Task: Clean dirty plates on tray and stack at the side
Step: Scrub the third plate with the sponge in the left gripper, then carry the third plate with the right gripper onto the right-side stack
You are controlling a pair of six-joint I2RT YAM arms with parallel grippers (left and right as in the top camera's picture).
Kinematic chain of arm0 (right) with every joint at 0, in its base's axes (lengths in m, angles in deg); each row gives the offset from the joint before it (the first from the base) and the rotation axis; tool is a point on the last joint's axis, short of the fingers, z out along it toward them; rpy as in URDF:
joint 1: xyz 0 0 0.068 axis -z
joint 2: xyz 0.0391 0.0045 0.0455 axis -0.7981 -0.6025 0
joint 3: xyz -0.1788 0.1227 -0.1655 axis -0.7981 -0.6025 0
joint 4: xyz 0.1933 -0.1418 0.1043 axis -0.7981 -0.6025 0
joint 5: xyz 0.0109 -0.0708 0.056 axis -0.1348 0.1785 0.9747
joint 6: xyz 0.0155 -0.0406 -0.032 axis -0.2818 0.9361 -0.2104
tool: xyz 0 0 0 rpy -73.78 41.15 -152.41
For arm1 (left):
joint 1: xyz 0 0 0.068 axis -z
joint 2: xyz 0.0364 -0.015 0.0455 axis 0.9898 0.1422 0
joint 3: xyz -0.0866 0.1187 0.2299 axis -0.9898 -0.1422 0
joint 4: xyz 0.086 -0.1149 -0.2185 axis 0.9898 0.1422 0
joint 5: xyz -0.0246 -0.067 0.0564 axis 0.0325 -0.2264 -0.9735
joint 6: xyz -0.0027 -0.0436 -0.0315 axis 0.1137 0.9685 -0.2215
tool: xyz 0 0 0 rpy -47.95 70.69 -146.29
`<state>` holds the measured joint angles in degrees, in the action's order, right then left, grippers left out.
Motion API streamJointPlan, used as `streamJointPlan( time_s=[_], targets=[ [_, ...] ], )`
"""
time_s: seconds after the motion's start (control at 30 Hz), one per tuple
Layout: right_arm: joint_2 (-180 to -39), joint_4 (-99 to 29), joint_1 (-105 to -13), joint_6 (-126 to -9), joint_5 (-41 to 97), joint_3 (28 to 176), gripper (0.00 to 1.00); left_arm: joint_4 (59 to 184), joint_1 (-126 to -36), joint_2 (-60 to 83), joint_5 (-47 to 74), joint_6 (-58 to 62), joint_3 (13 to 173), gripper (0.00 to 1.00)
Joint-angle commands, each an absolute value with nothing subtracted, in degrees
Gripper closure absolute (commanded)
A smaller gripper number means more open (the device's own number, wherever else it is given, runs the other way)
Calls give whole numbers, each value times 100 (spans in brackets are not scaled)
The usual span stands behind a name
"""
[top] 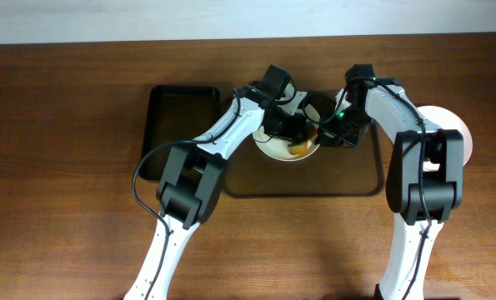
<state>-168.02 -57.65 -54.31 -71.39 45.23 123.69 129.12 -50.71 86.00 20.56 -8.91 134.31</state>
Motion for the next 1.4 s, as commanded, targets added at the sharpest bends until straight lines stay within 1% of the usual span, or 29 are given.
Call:
streamJointPlan(
  time_s=[0.0, 0.03, 0.07, 0.13, 0.2, 0.33, 0.43, 0.53, 0.7, 0.83, 0.93, 1.03, 1.1, 1.13, 1.17, 1.2, 1.27, 1.33, 1.37],
  targets=[
    [-17080, -5794, -5410, -7063, 4020, 12179, 96, 12875, -5100, 8788, 82, -961, 13359, 100],
    [-17080, -5796, -5410, -7063, 4020, 12179, 96, 12862, -5102, 8788, -248, -795, 13359, 100],
    [-17080, -5796, -5410, -7061, 4020, 12179, 96, 12875, -5102, 8788, -967, -277, 13359, 100],
    [-17080, -5794, -5410, -7063, 4018, 12179, 96, 12989, -5102, 8788, -1922, 429, 13359, 100],
    [-17080, -5792, -5410, -7063, 4018, 12179, 96, 13485, -5102, 8788, -2626, 936, 13359, 100],
    [-17080, -5789, -5410, -7063, 4018, 12179, 96, 14499, -5100, 8788, -2956, 1845, 13361, 100],
    [-17080, -5792, -5410, -7063, 4020, 12179, 96, 14988, -5082, 8788, -2954, 2153, 13389, 100],
    [-17080, -5792, -5410, -7063, 4023, 12179, 96, 15415, -5082, 8786, -3094, 2153, 13713, 100],
    [-17080, -5792, -5410, -7063, 4023, 12179, 96, 16407, -5052, 8786, -4136, 2149, 14976, 100],
    [-17080, -5794, -5410, -7063, 4020, 12179, 96, 16713, -5003, 8786, -4128, 2149, 15759, 100],
    [-17080, -5794, -5410, -7061, 4023, 12181, 96, 17310, -4999, 8782, -3900, 2149, 16338, 100],
    [-17053, -5811, -5403, -6416, 4429, 12286, 96, 17898, -5091, 8782, -3175, 2101, 16810, 100],
    [-16872, -5888, -5403, -6129, 4425, 12404, 96, 17920, -5207, 8782, -2322, 1559, 16915, 100],
    [-16704, -5901, -5397, -6114, 4374, 12415, 96, 17858, -5274, 8782, -1894, 1242, 16919, 100],
    [-16371, -5934, -5357, -6116, 4241, 12415, 96, 17725, -5425, 8782, -1175, 861, 16919, 100],
    [-16135, -5973, -5320, -6116, 4141, 12415, 96, 17679, -5513, 8782, -897, 846, 16919, 100],
    [-15519, -6130, -5178, -6121, 3778, 12415, 96, 17620, -5683, 8782, -576, 846, 16919, 100],
    [-14970, -6303, -5025, -6210, 3308, 12415, 96, 17618, -5749, 8782, -569, 846, 16919, 100],
    [-14575, -6447, -4909, -6381, 2829, 12413, 96, 17576, -5760, 8782, -569, 844, 16917, 100]
  ],
)
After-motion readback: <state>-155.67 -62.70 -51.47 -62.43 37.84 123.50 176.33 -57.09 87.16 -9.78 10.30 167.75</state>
